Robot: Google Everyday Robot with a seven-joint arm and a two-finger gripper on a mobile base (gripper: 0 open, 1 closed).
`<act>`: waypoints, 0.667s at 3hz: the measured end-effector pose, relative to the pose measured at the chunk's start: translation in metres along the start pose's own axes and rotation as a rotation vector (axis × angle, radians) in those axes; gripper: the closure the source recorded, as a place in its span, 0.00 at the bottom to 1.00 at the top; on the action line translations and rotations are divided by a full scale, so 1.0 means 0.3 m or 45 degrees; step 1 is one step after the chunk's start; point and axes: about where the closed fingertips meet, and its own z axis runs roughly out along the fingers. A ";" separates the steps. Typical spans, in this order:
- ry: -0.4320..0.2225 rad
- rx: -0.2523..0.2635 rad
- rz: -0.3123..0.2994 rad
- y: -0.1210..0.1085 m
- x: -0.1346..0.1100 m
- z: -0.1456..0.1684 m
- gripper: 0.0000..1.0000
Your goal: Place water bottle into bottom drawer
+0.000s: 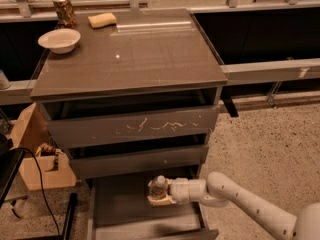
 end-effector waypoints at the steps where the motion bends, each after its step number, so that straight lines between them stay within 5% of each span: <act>1: -0.005 0.006 -0.001 -0.039 0.068 0.026 1.00; 2: -0.011 0.003 0.000 -0.071 0.138 0.052 1.00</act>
Offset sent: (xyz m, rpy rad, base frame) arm 0.0411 0.0016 -0.0741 0.0112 -0.0045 -0.0085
